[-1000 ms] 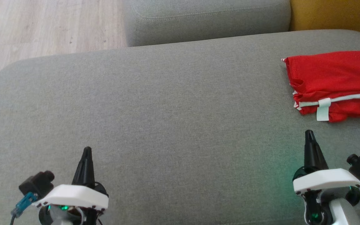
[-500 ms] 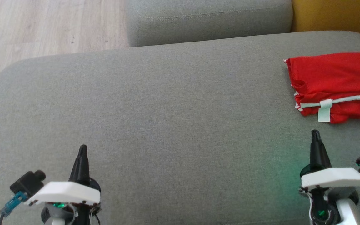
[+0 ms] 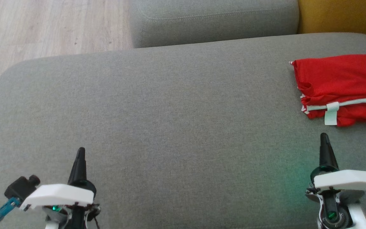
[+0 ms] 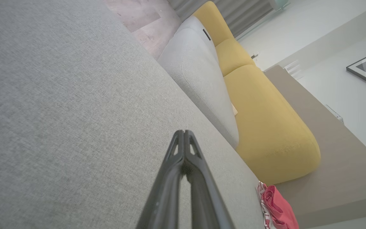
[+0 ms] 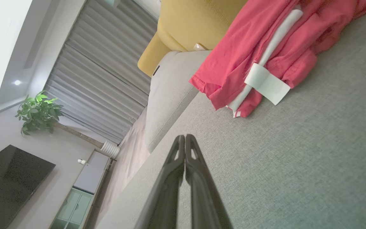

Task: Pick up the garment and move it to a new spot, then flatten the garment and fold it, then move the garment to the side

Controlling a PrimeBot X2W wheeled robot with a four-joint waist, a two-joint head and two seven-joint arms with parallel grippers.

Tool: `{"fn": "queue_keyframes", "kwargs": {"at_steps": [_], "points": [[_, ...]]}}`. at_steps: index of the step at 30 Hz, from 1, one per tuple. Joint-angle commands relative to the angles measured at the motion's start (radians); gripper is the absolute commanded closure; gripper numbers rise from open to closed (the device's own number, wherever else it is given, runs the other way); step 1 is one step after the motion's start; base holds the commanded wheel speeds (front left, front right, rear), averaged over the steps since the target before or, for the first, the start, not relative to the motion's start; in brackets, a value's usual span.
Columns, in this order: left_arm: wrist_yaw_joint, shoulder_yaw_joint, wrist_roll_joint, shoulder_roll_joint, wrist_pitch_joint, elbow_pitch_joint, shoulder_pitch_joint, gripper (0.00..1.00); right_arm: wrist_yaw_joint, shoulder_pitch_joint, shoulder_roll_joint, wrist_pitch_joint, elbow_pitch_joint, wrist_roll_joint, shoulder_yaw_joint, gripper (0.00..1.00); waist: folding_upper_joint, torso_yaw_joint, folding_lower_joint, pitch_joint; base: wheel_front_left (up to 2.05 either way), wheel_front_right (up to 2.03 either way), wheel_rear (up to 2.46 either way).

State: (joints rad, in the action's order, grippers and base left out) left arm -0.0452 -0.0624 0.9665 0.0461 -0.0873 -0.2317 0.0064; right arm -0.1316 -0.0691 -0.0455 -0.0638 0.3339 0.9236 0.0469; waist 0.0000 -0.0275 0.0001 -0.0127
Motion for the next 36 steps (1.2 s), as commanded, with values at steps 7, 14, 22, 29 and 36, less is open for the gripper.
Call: {"fn": "queue_keyframes", "kwargs": {"at_steps": [7, 14, 22, 29, 36], "points": [[-0.014, 0.040, 0.085, 0.016, 0.025, 0.025, -0.066, 1.00, 0.001, -0.040, -0.004, 0.023, -0.046, 0.089, 0.003, 1.00, 0.0000, 0.003, 0.0000, 0.001, 0.00, 0.00, 0.00], [-0.024, 0.055, 0.160, 0.017, 0.045, 0.020, -0.072, 1.00, 0.001, -0.040, -0.004, 0.043, -0.052, 0.167, 0.012, 1.00, 0.0000, 0.006, 0.0000, 0.002, 0.00, 0.00, 0.00], [-0.034, 0.072, 0.246, 0.017, 0.069, 0.014, -0.079, 1.00, 0.001, -0.040, -0.005, 0.066, -0.058, 0.255, 0.021, 1.00, 0.0000, 0.010, 0.0000, 0.003, 0.00, 0.00, 0.00], [-0.044, 0.087, 0.321, 0.018, 0.089, 0.009, -0.085, 1.00, 0.001, -0.040, -0.005, 0.086, -0.064, 0.333, 0.030, 1.00, 0.0000, 0.013, 0.0000, 0.005, 0.00, 0.00, 0.00], [-0.053, 0.102, 0.396, 0.018, 0.110, 0.004, -0.091, 1.00, 0.001, -0.039, -0.005, 0.106, -0.069, 0.411, 0.038, 1.00, 0.0000, 0.016, 0.0000, 0.006, 0.00, 0.00, 0.00]]}}
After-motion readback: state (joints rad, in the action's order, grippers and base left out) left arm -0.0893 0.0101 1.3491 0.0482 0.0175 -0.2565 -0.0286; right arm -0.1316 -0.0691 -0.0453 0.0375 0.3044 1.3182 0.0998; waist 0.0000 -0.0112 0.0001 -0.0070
